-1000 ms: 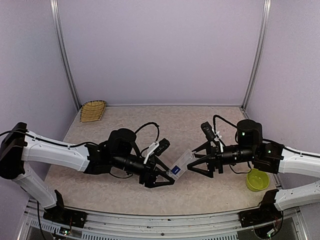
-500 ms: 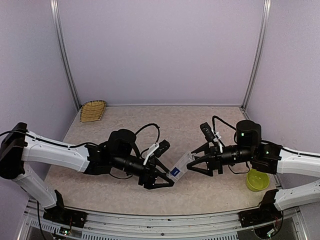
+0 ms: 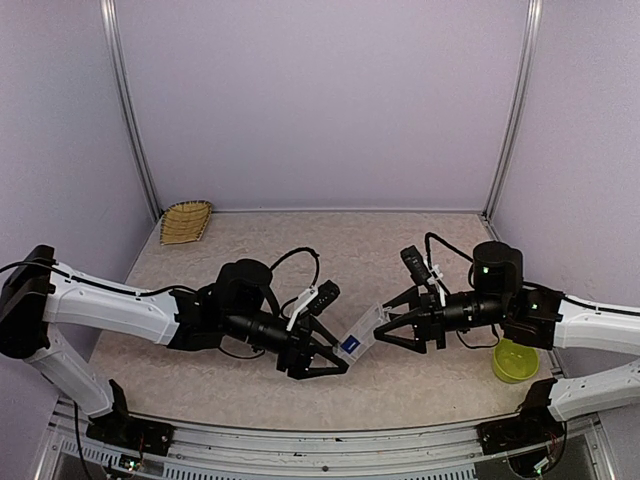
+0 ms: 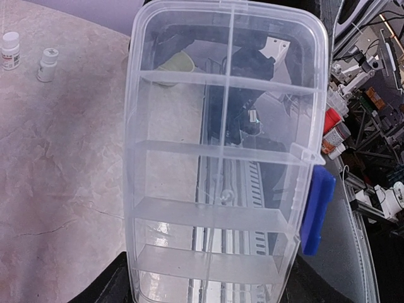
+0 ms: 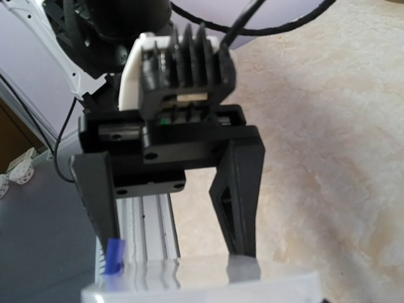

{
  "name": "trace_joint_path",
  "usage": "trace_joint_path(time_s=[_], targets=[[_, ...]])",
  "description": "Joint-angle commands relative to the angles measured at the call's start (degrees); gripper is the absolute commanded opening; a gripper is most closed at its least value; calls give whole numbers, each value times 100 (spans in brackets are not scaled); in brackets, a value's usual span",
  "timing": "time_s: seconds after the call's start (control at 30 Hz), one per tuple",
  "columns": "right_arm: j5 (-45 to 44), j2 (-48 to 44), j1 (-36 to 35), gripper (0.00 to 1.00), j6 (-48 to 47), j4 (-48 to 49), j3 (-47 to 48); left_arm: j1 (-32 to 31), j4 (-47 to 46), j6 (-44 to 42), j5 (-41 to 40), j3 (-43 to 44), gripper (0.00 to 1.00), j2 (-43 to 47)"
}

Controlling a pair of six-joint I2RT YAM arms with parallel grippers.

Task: Sort the pills into containers
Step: Pass from the left arm to the right, then open the lid of the pill container.

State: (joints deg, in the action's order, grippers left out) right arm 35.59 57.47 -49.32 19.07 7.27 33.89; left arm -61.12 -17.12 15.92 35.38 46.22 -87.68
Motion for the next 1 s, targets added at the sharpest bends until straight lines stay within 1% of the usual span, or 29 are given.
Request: trace_joint_path(time_s=[0.0,0.03,0.1,0.17,0.2,0.23,0.27,0.43,0.5,0.6,0.7,0.83,0.9,0.97], targets=[[-61,-171,43,58,-45,29,-86,-22,-169,-87,-270,-75,68,161],[-88,-184,40,58,-54,10,-89,-21,-154,-99,-311,-77,70,196],[-126,-211,37,58,-54,-14,-88,-16,-122,-117,-370,-86,79,275],[-163,-217,44,58,-64,-39,-90,-14,-102,-130,-394,-86,83,341],[-181,-226,40,58,-63,-39,-97,-13,-105,-131,-406,-91,87,380],[-196,-223,39,58,-63,-47,-108,-14,-111,-141,-415,-95,93,426],[-208,-221,39,58,-56,-47,-109,-20,-110,-143,-430,-108,95,465],[-262,-211,37,58,-37,-59,-114,-15,-101,-131,-513,-104,96,570],[-299,-217,40,58,-30,-71,-114,-12,-112,-133,-539,-121,93,621],[-345,-212,45,58,-28,-103,-113,-17,-144,-133,-489,-122,86,666],[-368,-179,52,58,-26,-97,-111,-22,-181,-128,-392,-82,77,660],[-385,-84,49,58,-17,-89,-106,-22,-175,-150,-264,47,63,583],[-387,-47,45,58,-25,-93,-97,-20,-162,-154,-194,122,58,518],[-382,-14,50,59,-19,-93,-84,-22,-137,-176,-147,207,55,453]])
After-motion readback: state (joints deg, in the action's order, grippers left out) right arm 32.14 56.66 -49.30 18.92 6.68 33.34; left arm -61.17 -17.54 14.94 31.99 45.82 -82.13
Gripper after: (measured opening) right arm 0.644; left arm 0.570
